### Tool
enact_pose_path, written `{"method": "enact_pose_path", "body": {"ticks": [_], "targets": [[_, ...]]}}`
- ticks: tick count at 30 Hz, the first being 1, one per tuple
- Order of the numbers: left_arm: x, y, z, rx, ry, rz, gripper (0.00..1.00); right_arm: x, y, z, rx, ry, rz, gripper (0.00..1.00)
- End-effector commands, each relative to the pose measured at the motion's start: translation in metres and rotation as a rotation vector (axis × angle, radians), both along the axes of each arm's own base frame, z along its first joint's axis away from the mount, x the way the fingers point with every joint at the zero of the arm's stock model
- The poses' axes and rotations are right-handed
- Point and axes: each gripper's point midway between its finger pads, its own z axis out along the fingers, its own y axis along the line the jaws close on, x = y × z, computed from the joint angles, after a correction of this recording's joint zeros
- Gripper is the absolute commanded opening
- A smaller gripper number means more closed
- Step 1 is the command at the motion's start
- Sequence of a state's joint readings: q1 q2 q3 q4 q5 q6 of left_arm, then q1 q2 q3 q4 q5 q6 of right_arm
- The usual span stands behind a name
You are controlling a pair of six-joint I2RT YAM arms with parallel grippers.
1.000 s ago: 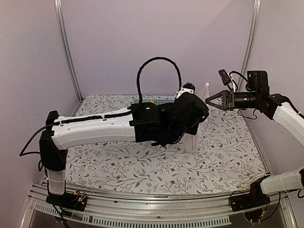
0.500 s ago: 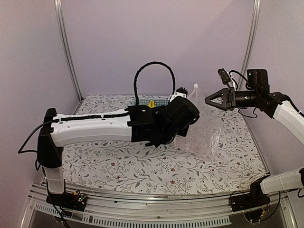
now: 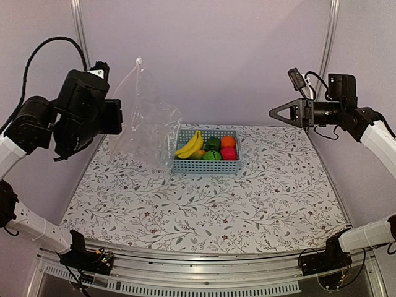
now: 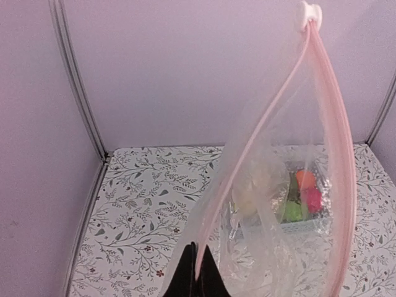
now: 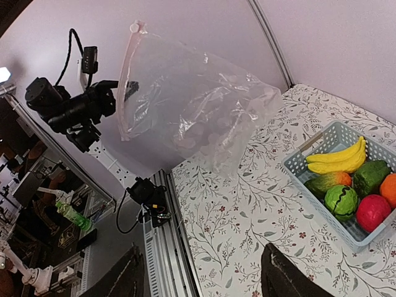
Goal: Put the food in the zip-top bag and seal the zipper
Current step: Move the bin to the center of the board.
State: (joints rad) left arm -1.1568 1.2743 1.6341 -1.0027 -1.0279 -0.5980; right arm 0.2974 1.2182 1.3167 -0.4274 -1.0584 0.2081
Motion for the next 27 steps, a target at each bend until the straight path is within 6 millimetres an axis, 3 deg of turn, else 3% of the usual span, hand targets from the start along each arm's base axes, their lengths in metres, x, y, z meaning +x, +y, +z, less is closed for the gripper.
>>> {"method": "enact_pose_path", "body": {"ticks": [1,4,8,12,14,16,20,27], "targets": [[-0.013,0.062,0.001,0.230,-0.005,0.093,0.00,0.011,-0.001,-0.016,-0.027,-0.018,0.011,0.63],[-0.008,0.055,-0.022,0.383,0.037,0.044,0.00,0.022,-0.003,-0.028,-0.070,-0.071,-0.029,0.63],[0.008,0.026,-0.078,0.576,0.140,0.016,0.00,0.047,-0.010,-0.061,-0.211,-0.229,-0.108,0.62],[0.025,-0.010,-0.142,0.612,0.272,-0.086,0.00,0.070,-0.007,-0.113,-0.430,-0.359,-0.115,0.55],[0.034,-0.027,-0.161,0.537,0.295,-0.130,0.00,0.081,-0.005,-0.150,-0.545,-0.384,-0.079,0.51],[0.042,-0.033,-0.168,0.452,0.297,-0.165,0.00,0.092,-0.003,-0.182,-0.629,-0.376,-0.047,0.48],[0.053,-0.030,-0.167,0.274,0.253,-0.246,0.00,0.118,0.004,-0.222,-0.721,-0.330,-0.029,0.42],[0.046,-0.018,-0.162,0.072,0.136,-0.332,0.00,0.158,0.030,-0.250,-0.755,-0.297,-0.013,0.35]]}}
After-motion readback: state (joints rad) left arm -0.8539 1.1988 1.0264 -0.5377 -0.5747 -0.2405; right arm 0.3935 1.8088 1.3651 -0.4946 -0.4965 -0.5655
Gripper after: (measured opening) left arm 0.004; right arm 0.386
